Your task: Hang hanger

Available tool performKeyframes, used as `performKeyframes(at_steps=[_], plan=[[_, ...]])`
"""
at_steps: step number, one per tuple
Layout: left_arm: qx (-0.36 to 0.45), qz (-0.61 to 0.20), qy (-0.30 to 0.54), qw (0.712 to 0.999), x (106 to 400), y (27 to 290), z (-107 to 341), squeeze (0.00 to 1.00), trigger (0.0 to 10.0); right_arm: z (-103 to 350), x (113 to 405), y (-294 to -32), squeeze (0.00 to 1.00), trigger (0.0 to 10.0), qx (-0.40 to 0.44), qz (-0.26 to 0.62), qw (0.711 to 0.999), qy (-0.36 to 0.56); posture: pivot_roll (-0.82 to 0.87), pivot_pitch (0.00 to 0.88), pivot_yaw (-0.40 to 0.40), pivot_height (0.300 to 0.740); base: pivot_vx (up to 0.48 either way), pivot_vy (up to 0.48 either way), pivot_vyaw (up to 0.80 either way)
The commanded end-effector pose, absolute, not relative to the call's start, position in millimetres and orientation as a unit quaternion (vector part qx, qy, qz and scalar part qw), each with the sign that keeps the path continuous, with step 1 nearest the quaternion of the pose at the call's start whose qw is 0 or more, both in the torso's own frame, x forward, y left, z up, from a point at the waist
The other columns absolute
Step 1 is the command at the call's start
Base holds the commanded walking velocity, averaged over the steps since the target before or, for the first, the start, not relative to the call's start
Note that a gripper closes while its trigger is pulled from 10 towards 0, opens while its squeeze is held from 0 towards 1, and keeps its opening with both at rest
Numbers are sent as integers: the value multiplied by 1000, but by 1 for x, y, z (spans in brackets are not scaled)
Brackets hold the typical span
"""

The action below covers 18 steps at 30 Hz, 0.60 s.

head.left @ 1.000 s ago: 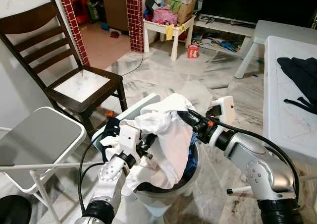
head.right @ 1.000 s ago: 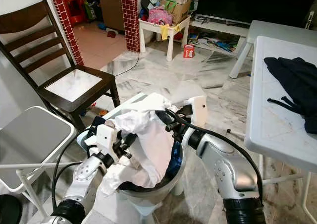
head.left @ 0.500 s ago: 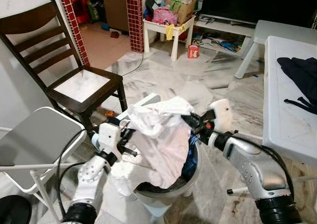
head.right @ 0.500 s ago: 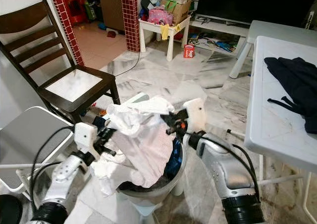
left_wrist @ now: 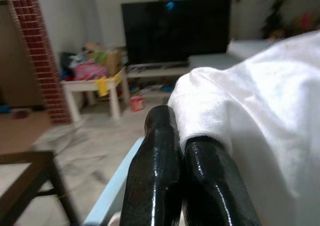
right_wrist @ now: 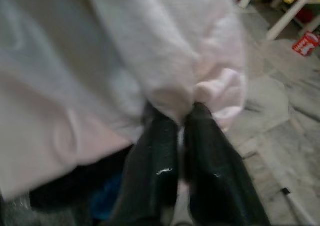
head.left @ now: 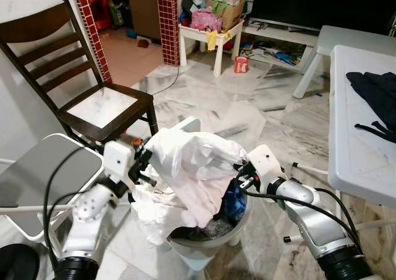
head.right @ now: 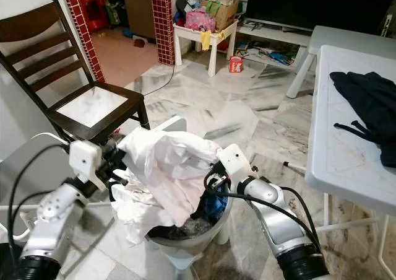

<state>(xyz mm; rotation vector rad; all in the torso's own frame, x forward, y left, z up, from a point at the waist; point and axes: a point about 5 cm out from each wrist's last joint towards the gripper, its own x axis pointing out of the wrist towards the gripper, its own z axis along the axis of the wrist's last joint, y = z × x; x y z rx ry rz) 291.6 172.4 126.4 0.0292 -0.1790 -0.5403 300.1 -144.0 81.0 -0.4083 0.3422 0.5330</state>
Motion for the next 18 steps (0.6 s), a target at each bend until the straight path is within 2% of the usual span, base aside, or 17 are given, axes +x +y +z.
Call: performKeyframes(at_steps=[1,10,13,18], plan=[[-24,-287,-130,949,295,173,163,0,0,74,301,-153,0,10000,-245,245,921,175,-67,0,16,740,0,0,0],[-107,-315,-212,919,296,163,238,0,0,66,305,-168,0,10000,-341,235,895,167,-62,0,15,740,0,0,0],[-118,-324,-244,907,292,158,269,0,0,64,307,-169,0,10000,-342,233,896,162,-59,0,19,740,0,0,0],[-131,-329,-253,900,290,154,283,0,0,65,309,-166,0,10000,-335,232,901,152,-52,0,22,740,0,0,0]])
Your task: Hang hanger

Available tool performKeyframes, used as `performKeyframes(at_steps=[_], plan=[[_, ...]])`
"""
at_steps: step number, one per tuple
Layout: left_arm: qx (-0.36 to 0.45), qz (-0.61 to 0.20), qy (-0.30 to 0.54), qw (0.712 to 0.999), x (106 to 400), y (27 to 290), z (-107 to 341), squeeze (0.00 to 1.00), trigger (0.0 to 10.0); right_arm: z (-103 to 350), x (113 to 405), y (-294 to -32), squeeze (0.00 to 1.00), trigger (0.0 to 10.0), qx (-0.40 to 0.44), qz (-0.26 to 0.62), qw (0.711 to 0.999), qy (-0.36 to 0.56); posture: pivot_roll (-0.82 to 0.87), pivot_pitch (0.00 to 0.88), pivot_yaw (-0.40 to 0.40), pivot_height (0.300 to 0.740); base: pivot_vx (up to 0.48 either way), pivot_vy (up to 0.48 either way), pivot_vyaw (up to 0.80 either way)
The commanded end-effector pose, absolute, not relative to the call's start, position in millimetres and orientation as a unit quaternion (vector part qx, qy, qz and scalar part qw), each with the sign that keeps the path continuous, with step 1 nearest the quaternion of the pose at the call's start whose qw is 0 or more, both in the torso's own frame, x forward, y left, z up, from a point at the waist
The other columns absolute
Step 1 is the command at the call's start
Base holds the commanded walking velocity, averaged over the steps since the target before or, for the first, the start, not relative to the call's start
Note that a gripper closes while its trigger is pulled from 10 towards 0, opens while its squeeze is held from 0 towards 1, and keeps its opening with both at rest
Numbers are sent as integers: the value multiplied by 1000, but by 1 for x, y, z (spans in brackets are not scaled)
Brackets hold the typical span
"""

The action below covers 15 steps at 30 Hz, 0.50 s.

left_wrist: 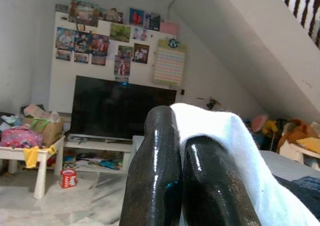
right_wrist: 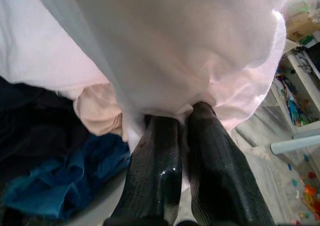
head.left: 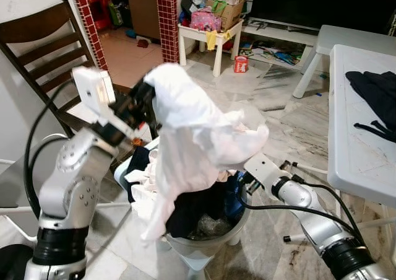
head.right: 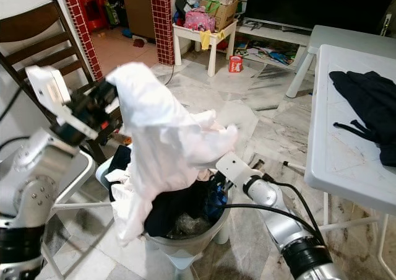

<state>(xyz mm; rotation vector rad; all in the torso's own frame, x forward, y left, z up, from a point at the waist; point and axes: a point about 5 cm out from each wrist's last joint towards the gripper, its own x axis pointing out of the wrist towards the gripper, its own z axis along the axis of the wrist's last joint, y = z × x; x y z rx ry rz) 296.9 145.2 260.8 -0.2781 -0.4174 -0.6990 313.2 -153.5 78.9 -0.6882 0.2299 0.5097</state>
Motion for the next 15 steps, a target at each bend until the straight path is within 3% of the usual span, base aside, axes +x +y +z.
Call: performKeyframes(at_steps=[1,6,14,15], plan=[[-124,-325,-241,906,291,155,277,0,0,64,308,-164,0,10000,-332,234,901,151,-50,0,23,740,0,0,0],[-81,-233,-104,963,298,176,193,0,0,57,301,-159,0,10000,-330,268,892,155,-55,0,25,740,0,0,0],[-43,-133,-21,990,289,201,137,0,0,55,297,-167,0,10000,-332,287,883,169,-59,0,10,740,0,0,0],[-36,-125,-16,991,288,202,133,0,0,54,296,-169,114,10000,-333,292,880,172,-59,0,10,740,0,0,0]])
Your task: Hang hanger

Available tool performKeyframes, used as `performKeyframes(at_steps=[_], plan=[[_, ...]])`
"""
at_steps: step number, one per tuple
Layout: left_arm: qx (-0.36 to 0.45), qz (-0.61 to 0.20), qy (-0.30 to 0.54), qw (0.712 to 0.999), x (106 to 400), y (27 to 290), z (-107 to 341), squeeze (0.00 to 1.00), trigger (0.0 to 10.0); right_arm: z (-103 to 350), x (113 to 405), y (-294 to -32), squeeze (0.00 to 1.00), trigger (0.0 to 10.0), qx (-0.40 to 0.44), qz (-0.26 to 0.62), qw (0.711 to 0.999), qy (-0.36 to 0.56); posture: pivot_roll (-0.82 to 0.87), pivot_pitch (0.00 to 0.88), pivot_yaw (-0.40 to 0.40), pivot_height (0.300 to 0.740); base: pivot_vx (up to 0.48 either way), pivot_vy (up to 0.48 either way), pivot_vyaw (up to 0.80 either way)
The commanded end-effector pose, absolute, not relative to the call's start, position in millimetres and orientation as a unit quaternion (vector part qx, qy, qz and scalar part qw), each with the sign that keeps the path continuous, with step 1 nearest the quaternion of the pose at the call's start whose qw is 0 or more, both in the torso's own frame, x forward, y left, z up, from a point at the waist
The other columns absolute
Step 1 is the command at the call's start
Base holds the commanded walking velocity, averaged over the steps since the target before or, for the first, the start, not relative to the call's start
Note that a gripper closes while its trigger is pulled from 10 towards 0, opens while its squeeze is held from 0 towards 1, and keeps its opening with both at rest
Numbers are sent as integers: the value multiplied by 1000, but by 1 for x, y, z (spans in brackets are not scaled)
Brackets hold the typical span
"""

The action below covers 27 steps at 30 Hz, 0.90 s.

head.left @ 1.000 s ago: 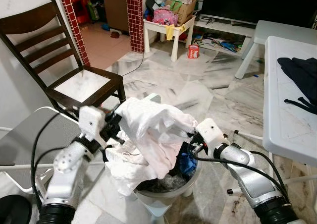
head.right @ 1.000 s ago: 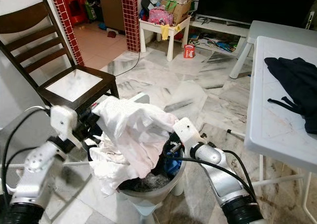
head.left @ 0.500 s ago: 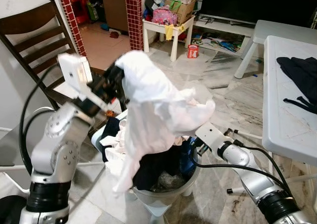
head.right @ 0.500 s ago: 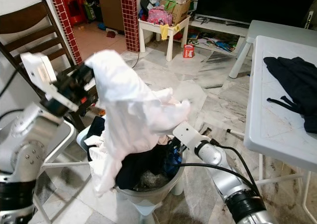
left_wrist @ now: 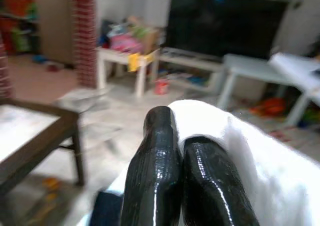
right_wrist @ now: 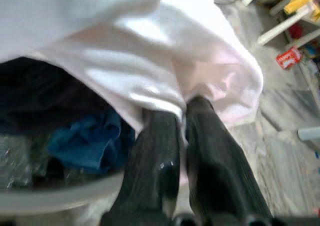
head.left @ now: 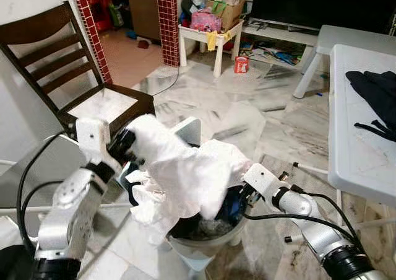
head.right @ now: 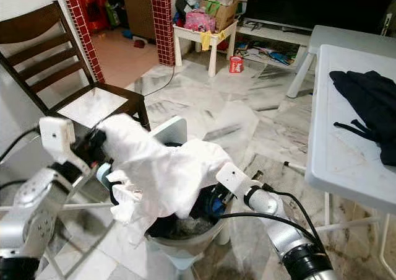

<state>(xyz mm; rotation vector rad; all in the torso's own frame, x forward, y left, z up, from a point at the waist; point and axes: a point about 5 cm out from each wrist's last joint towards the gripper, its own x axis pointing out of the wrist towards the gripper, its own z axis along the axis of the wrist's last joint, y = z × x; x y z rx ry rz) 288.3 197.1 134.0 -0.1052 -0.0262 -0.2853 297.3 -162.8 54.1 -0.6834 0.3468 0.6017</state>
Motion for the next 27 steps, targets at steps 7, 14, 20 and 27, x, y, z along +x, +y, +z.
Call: performKeyframes(at_steps=[7,14,20,27], plan=[[-29,-88,-9,996,292,212,130,0,0,59,296,-182,1000,10000,-374,333,846,184,-51,0,-5,740,0,0,0],[-43,-10,58,997,292,234,105,0,0,68,299,-193,1000,10000,-424,358,811,187,-56,0,-3,740,0,0,0],[-60,6,41,997,293,235,105,0,0,76,301,-197,1000,10000,-432,356,808,184,-55,0,-6,740,0,0,0],[-92,22,9,995,302,229,117,0,0,107,314,-180,1000,10000,-375,350,851,110,-62,0,-2,740,0,0,0]])
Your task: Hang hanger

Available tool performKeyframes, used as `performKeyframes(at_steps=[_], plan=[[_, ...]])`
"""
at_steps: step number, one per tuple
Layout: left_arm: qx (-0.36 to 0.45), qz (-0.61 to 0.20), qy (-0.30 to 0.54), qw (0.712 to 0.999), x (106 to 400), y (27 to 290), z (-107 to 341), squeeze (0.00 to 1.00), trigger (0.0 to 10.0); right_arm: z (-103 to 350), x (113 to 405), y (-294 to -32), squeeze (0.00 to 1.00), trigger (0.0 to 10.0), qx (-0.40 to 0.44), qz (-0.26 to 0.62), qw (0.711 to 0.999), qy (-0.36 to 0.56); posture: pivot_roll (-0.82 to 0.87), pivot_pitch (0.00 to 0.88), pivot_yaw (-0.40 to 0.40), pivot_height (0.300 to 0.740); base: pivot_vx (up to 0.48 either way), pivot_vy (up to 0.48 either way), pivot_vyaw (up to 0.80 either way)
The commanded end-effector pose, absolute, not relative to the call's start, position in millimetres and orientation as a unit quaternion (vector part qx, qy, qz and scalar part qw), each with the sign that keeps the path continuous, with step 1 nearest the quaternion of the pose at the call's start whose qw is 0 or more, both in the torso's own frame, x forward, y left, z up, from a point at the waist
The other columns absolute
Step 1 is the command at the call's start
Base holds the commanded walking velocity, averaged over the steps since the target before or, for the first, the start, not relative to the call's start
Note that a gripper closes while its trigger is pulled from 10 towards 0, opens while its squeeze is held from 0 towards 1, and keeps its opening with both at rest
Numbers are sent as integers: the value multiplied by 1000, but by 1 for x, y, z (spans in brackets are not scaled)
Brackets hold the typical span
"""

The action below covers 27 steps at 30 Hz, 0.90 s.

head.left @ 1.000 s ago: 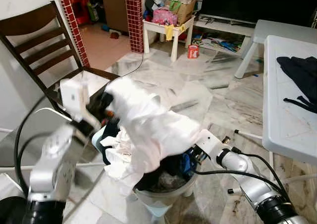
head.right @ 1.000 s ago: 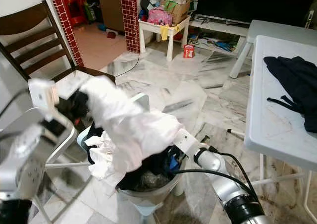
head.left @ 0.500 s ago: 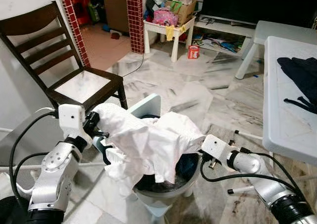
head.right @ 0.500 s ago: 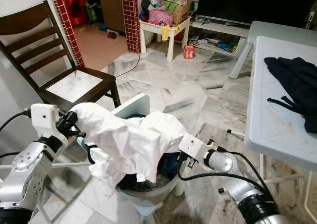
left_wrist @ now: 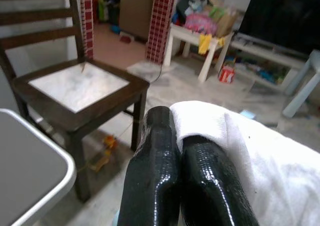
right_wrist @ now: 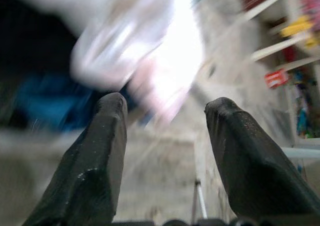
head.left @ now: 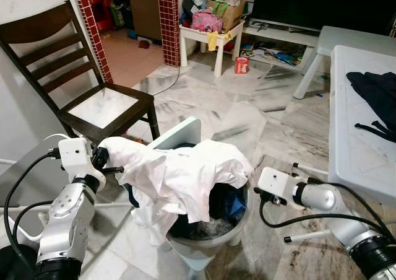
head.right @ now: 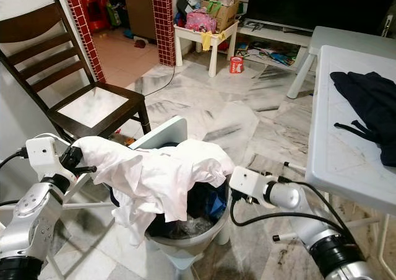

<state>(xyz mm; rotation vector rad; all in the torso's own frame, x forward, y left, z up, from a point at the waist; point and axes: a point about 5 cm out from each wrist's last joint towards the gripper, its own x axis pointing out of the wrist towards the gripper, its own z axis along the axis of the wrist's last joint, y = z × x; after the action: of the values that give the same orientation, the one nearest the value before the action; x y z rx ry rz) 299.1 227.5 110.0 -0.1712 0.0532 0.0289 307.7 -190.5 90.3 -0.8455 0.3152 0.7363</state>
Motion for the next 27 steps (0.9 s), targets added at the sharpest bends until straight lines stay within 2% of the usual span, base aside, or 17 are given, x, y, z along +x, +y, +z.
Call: performKeyframes(at_steps=[1,3,6,11,17,20,21,22,23,24,25,26,27], plan=[[-93,20,5,995,304,228,119,0,0,113,314,-173,1000,10000,-348,355,863,91,-62,0,-1,740,0,0,0],[-106,16,-6,994,308,224,123,0,0,123,313,-158,1000,10000,-289,368,882,55,-61,0,-1,740,0,0,0],[-133,6,-37,990,317,214,139,0,0,131,308,-140,1000,10000,-229,388,892,29,-61,0,0,740,0,0,0],[-165,-61,-95,980,343,176,184,0,0,136,303,-114,1000,10000,-131,397,908,7,-52,0,2,740,0,0,0],[-177,-111,-104,972,364,139,205,0,0,141,294,-90,1000,10000,-58,408,911,5,-59,0,26,740,0,0,0],[-205,-116,-97,967,365,131,207,0,0,139,286,-83,1000,10000,-42,421,906,13,-66,0,38,740,0,0,0],[-230,-117,-89,962,366,126,209,0,0,133,284,-80,925,10000,-55,415,908,22,-66,0,38,740,0,0,0],[-245,-118,-85,959,367,123,210,0,0,130,283,-78,718,10000,-59,411,909,26,-64,0,40,740,0,0,0],[-257,-121,-82,955,367,121,211,0,0,128,282,-76,337,10000,-59,407,911,30,-63,0,41,740,0,0,0],[-259,-128,-83,954,367,117,214,0,0,125,281,-72,71,10000,-53,402,913,36,-59,0,42,740,0,0,0],[-259,-128,-83,954,367,117,214,0,0,125,281,-72,71,10000,-53,402,913,36,-59,0,42,740,0,0,0],[-261,-140,-82,952,367,111,217,0,353,123,280,-67,0,10000,-51,399,915,43,-57,0,42,740,0,0,0],[-261,-140,-82,952,367,111,217,0,353,123,280,-67,0,10000,-51,399,915,43,-57,0,42,740,0,0,0]])
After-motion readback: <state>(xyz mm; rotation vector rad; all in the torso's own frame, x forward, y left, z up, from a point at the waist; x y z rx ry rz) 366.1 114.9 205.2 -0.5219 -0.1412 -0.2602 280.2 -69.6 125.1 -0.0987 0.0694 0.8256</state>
